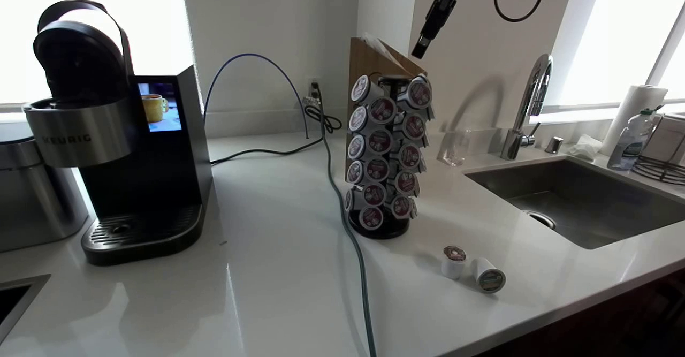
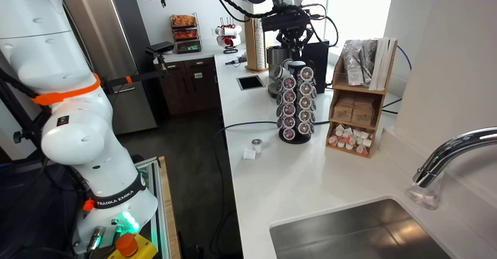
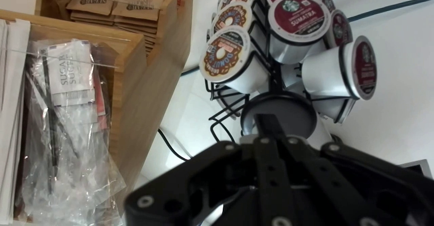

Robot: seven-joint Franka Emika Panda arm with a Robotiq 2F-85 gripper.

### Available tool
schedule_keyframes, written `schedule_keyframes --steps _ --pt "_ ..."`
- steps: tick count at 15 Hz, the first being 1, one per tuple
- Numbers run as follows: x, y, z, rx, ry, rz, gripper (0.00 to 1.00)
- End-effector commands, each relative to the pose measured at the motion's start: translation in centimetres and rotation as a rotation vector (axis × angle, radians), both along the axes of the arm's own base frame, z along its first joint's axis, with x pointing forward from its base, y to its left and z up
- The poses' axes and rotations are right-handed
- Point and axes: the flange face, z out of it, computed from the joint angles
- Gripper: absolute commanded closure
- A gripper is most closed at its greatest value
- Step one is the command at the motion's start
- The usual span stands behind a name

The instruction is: Rotate the coffee pods stand then put one coffee pod from the counter on the stand.

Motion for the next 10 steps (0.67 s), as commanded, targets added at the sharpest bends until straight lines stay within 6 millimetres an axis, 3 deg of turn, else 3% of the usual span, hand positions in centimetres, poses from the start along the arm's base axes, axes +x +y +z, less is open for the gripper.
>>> schedule_keyframes --steps 1,10 --pt "0.2 0.1 0.0 -0.014 -0.006 0.007 1.00" --pt "1.5 1.0 -0.7 -0.016 -0.076 0.071 1.00"
